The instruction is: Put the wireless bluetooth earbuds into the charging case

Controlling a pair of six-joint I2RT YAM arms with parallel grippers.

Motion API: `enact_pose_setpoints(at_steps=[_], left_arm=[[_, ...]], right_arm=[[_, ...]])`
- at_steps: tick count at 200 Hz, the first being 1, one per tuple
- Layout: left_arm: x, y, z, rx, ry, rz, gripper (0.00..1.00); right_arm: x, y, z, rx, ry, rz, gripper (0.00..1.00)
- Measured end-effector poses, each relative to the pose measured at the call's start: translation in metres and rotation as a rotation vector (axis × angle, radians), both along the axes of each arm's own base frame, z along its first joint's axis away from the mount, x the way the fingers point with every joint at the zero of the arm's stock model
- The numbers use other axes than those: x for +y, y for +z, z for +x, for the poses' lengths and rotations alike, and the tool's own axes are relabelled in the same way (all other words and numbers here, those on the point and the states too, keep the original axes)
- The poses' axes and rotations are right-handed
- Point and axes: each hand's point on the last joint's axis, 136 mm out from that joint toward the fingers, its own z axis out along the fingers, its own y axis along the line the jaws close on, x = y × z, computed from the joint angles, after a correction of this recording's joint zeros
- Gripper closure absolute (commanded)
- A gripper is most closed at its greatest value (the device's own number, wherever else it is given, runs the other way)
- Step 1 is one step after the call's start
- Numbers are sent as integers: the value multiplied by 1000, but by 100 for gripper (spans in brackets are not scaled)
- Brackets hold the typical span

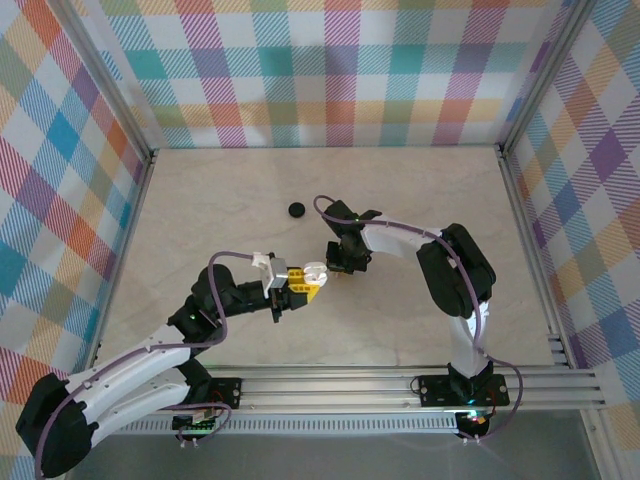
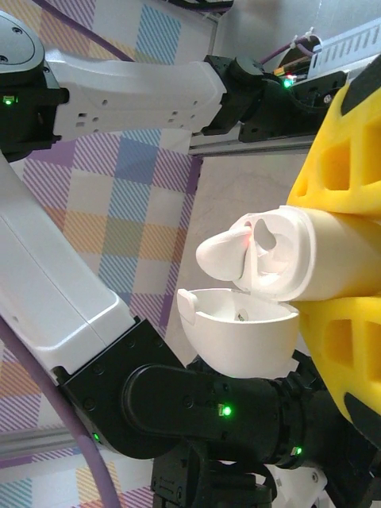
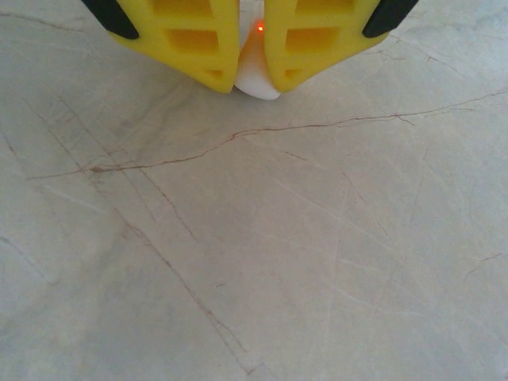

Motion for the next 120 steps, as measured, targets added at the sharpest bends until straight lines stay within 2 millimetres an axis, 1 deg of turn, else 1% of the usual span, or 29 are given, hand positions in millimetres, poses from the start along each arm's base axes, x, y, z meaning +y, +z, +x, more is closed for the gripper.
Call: enact_pose_setpoints(at_steps=[12,29,39,57,61,83,101,120], left_arm=[[1,2,0,-8,5,-7,100],[2,3,0,-13,10,-11,100],[2,2,0,-12,10,-10,100],[1,4,1,-19,10,-17,100],[1,4,1,-20,10,-19,100],[0,8,4,-33,18,-31,100],[1,10,5,-39,24,-38,100],[0,10,5,-41,22,-41,100]], right_arm=[[0,6,1,-19,16,5,96],[0,26,4,-75,47,27,96],[1,45,6,-120,65,53,97],[3,86,11,-239,98,113,100],[3,96,11,-270,107,130,100],[-4,141,6,-405,149,187,100],[-11,170,-2,-507,191,225,100],[-18,193,-12,-595,238,253,100]])
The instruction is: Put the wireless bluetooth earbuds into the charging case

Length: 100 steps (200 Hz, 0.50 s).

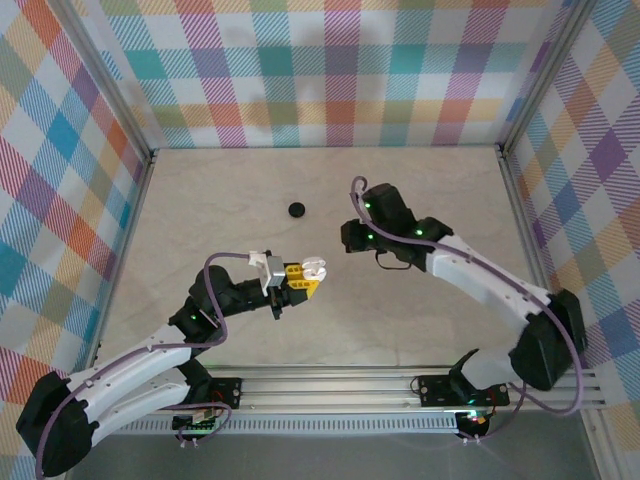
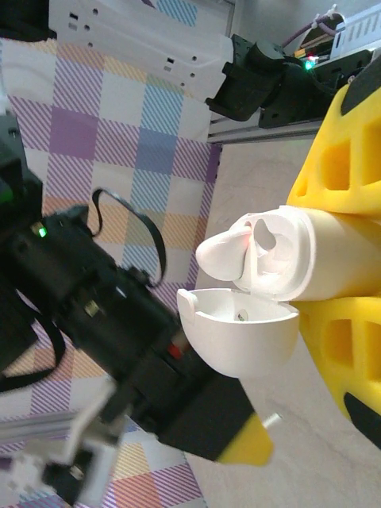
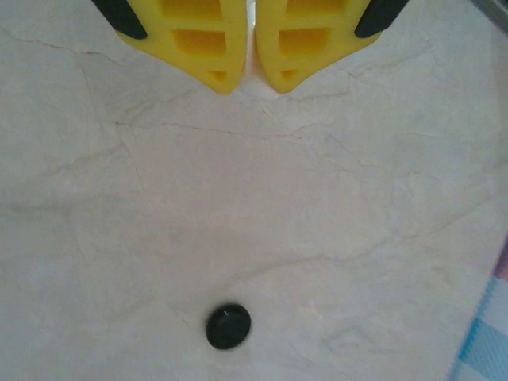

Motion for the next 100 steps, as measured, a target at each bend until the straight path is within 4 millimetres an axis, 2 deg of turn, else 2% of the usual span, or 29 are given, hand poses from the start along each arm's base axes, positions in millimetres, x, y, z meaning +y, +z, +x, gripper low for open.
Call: enact_pose_setpoints(at_steps=[28,62,100], left_arm=[[-7,-3,2,18,-27,17,100],[-19,5,7,20,-62,19,100],[-26,9,12,22,-75,18,100]], right_arm=[[-5,39,-15,-148,83,51,100],[-1,95,-37,-329,213,160,100],[7,131,-67,-458,377,271,100]])
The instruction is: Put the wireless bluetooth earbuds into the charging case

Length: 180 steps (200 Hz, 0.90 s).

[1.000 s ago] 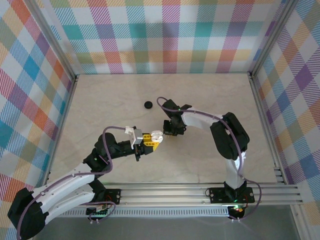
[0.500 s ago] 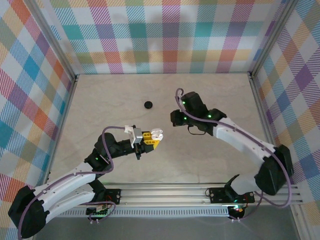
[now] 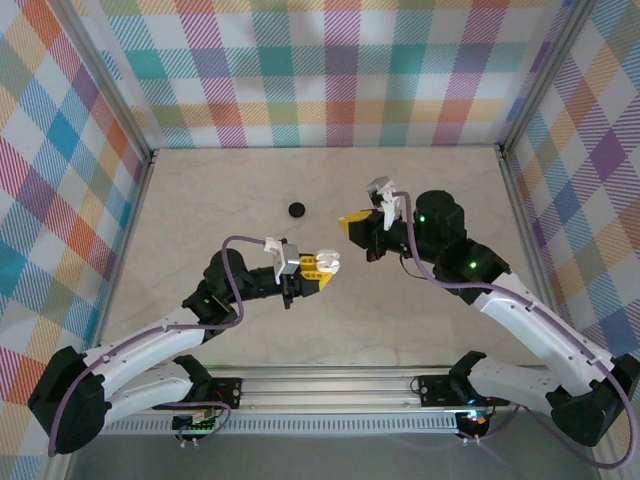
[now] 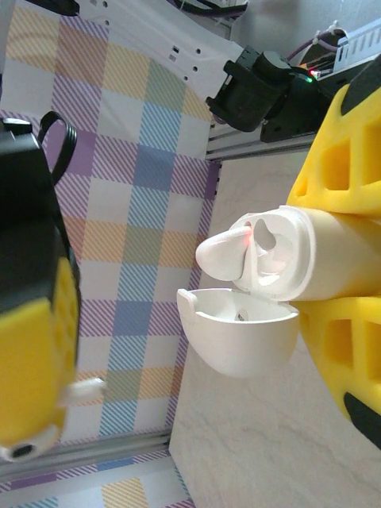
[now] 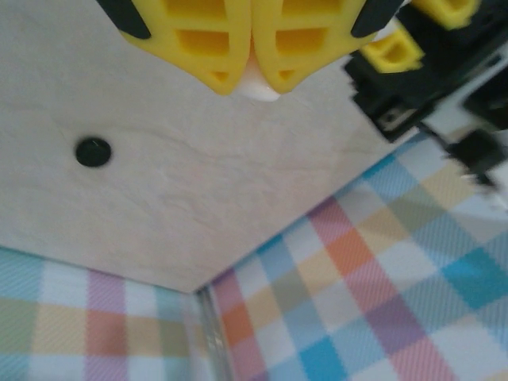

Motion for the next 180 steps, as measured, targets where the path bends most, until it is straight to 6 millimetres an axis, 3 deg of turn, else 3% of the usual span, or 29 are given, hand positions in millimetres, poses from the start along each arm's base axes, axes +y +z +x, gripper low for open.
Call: enact_pose_setpoints(at_steps=[26,98,180], left_arm=[[-1,2,2,-2,0,-6,100],[-1,5,5,9,18,-16,100],[4,5,19,30,104,-1,100]], right_arm=[[9,8,-18,-77,120,37,100],[28,7,-53,-203,332,46,100],[38,8,-45,-246,254,3,100]])
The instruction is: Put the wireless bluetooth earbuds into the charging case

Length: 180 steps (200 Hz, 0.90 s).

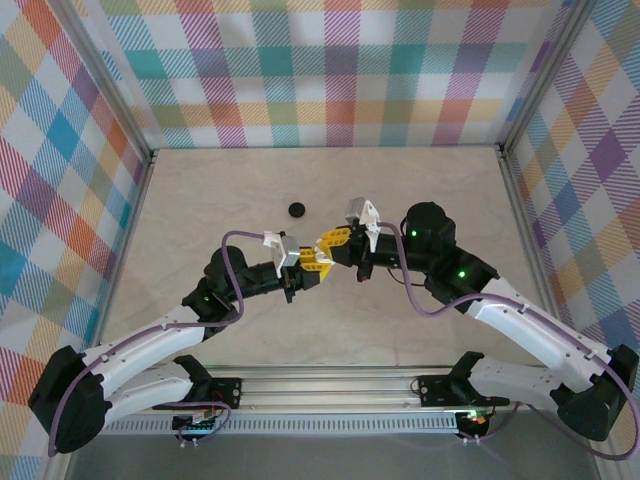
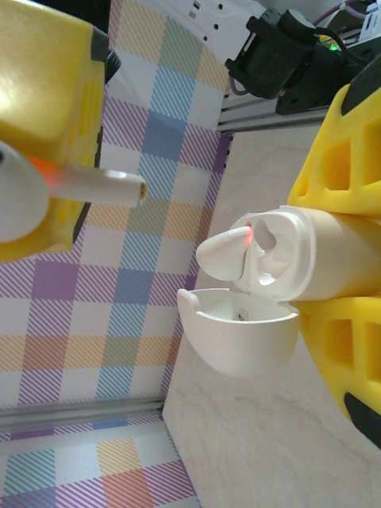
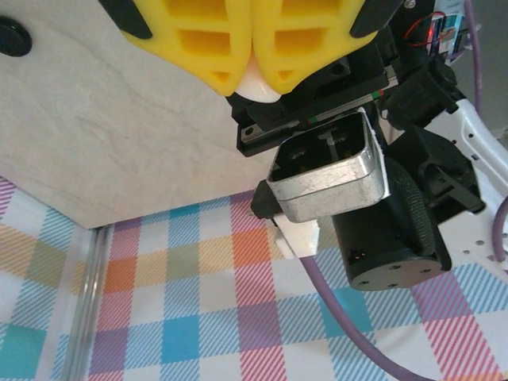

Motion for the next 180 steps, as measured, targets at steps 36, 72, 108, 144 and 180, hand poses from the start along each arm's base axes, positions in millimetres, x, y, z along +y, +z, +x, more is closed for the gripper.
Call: enact_pose_setpoints(at_steps=[36,72,108,144,180], left_arm=[[4,0,10,13,65,11,100],[10,3,16,10,118,7,100],[13,6,19,5,144,1,100],[14,6,22,6,164,1,100],[15,6,25,6,178,1,100]], right_arm=[[4,-9,14,24,-113,-23,100],[2,-14,27,57,-193,-26,100],[3,-19,32,80,-221,-32,100],[5,-20,34,100,-234,-21,100],[6,-21,35,121,-237,-14,100]])
